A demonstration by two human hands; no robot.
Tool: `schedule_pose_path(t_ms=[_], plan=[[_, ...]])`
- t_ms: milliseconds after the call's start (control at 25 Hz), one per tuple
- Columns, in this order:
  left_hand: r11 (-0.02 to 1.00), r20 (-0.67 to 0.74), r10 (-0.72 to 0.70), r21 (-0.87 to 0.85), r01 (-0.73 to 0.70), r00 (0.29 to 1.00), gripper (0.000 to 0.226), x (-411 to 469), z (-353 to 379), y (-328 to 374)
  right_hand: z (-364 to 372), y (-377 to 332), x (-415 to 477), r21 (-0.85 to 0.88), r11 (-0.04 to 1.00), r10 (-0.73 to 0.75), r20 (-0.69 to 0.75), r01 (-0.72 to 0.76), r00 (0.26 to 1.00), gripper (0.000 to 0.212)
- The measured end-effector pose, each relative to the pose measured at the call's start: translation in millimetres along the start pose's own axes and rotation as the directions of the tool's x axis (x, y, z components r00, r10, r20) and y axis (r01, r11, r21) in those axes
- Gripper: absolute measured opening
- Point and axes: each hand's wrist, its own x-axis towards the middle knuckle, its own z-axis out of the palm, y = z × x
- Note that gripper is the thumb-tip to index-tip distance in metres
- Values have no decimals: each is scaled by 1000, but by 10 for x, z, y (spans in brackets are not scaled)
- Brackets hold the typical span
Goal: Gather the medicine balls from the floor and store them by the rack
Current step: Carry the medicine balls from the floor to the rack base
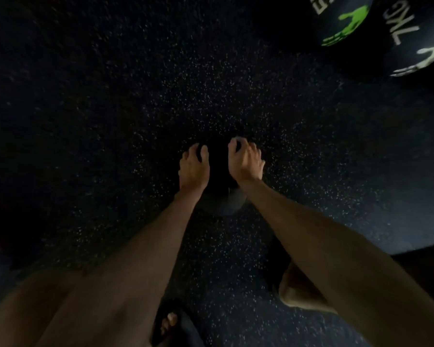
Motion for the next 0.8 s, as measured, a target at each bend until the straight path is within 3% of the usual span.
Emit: schedule_pose_path(t_ms=[40, 80, 200, 320, 440, 680, 800], plan=[[981, -69, 184, 83, -178, 981, 42, -72, 46, -45, -67, -118, 240, 40, 998, 45, 21, -46, 999, 47], [956, -105, 281, 114, -269, 954, 46, -138, 111, -99, -123, -205, 454, 71, 992, 97, 44, -100, 994, 46], [959, -73, 284, 12, -284, 956, 77, -336, 239, -46, -250, -327, 954, 139, 970, 176, 166, -200, 970, 47], [930, -115, 346, 171, -325, 931, 83, -57, 376, 131, -262, -262, 1532, 221, 947, 187, 211, -233, 959, 53], [923, -183, 270, 329, -200, 945, 79, 478, 469, 558, -283, -243, 2078, 356, 902, 187, 191, -246, 964, 50], [941, -161, 25, 338, 31, 987, 75, 1684, 357, 1277, -423, -201, 2234, 490, 854, -169, -56, 175, 984, 36], [896, -138, -203, 374, 241, 969, 66, 2186, 421, 1726, -393, 6, 1914, 303, 868, -373, -125, 393, 919, 51]])
